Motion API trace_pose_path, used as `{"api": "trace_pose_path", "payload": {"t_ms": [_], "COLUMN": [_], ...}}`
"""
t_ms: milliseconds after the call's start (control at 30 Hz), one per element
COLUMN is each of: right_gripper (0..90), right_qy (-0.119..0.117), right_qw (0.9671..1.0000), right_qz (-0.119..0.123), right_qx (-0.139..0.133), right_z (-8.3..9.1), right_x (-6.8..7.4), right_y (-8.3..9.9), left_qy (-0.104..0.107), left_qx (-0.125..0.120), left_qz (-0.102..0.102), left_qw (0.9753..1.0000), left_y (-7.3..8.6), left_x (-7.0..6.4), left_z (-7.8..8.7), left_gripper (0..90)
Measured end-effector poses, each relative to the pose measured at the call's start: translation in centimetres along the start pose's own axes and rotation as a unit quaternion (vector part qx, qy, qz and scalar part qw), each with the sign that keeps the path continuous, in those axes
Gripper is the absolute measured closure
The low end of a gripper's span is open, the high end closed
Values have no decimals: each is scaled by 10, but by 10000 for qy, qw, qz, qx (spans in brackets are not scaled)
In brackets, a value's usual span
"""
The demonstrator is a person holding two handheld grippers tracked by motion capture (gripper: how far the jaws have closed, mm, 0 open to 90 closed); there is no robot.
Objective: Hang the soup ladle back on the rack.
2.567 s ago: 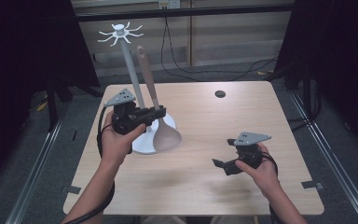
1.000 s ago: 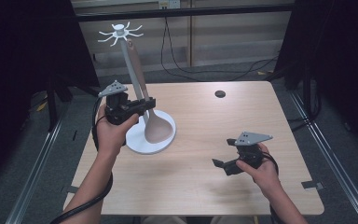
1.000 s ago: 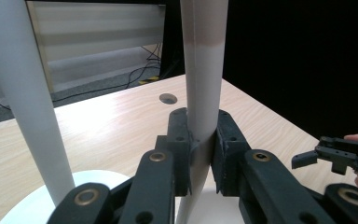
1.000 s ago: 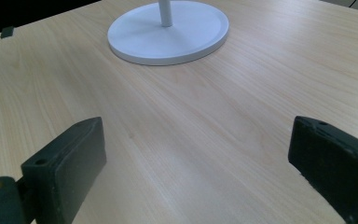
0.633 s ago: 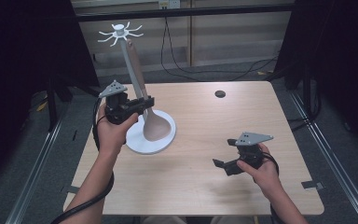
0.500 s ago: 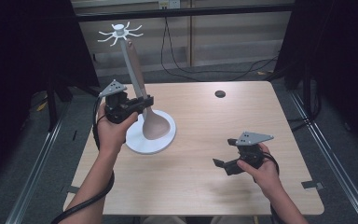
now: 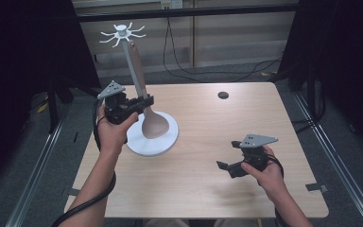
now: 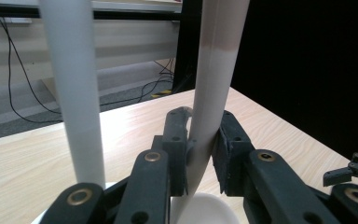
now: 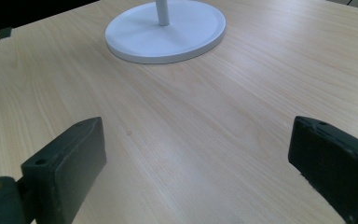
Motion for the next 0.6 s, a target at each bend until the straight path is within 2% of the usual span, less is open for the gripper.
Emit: {"api": "trace_pose_path", "payload": {"t_ms": [267,333,500,600], "right_gripper": [37,37,36,37], "right_qy": [-26,-15,-40,-21], "right_qw": [10000,10000,10000,10000], "right_qz": [23,38,47,51], "right_qx": [29,27,39,40], "right_z": [-2,-2,-3,-2], "right_x": [1,2,2,2], "right_y": [0,0,0,0], "left_qy": [-16,52,5,4], "left_qx": [-83,-121,-88,-98], "left_qz": [-3,32,-35,-5], "left_qw": [10000,9999,10000,10000], "left_y": [-1,-1,-1,-1], "left_x": [3,3,5,6], "left_z": [2,2,3,3], "left_gripper": [734,726,706,693]}}
Point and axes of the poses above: each handheld gripper's, and its own axes: z roughly backward along the jaws, y roughly out of its underside, x roughly to its left, the point moved 4 cm from there along -z, roughly forward along the jaws, and after that the axes turned 11 degrees about y, right-handed, at the moved point
